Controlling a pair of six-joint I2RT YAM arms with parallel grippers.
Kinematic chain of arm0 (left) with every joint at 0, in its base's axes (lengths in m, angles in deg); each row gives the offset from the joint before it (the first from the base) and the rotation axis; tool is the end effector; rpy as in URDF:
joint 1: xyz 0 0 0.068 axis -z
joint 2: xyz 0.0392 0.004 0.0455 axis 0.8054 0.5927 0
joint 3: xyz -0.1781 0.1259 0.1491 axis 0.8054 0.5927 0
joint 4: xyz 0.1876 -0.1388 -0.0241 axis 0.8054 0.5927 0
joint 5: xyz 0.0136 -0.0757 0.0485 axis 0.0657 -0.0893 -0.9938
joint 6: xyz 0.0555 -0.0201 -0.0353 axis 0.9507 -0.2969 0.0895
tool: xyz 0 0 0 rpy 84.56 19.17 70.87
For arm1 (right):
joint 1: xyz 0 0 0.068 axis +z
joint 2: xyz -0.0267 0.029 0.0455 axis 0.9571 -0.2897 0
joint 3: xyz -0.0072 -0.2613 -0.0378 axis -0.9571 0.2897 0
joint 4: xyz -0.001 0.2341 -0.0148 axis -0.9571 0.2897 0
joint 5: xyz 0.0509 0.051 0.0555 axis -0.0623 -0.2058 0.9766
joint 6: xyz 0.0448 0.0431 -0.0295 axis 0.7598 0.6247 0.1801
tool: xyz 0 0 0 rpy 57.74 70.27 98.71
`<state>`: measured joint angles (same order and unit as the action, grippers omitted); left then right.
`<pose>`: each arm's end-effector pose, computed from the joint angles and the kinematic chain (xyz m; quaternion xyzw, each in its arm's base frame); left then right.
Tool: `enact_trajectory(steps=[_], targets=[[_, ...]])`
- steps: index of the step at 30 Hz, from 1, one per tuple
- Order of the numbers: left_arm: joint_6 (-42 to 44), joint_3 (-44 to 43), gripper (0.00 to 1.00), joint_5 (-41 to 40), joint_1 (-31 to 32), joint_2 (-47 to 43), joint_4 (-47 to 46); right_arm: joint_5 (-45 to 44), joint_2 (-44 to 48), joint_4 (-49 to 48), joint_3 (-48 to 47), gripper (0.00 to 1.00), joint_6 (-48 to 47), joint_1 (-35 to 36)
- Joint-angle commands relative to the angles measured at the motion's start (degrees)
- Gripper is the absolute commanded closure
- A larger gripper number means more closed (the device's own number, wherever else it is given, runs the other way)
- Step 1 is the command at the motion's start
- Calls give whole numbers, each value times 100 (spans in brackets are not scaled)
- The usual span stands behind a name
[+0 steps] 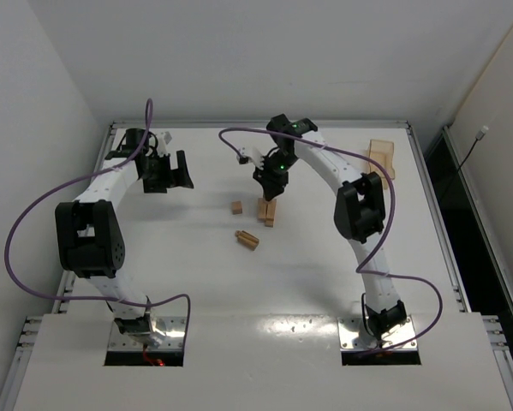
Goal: Build the wood block tower
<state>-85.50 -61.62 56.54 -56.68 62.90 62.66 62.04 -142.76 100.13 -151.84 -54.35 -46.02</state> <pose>0.3490 -0.0009 0.2302 -0.0662 0.9440 -0.1887 0.2623 0.3841 0.2271 0.1966 -0.5829 0.7676 0.2315 0.1320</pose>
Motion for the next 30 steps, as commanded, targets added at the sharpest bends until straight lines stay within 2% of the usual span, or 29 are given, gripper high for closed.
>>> enact_trajectory(steps=[1, 30], targets=[[61, -217, 1, 131, 30, 38, -33, 52, -77, -116, 26, 100, -49, 20], [61, -217, 1, 131, 30, 143, -33, -353, -525, -494, -27, 100, 57, 20]])
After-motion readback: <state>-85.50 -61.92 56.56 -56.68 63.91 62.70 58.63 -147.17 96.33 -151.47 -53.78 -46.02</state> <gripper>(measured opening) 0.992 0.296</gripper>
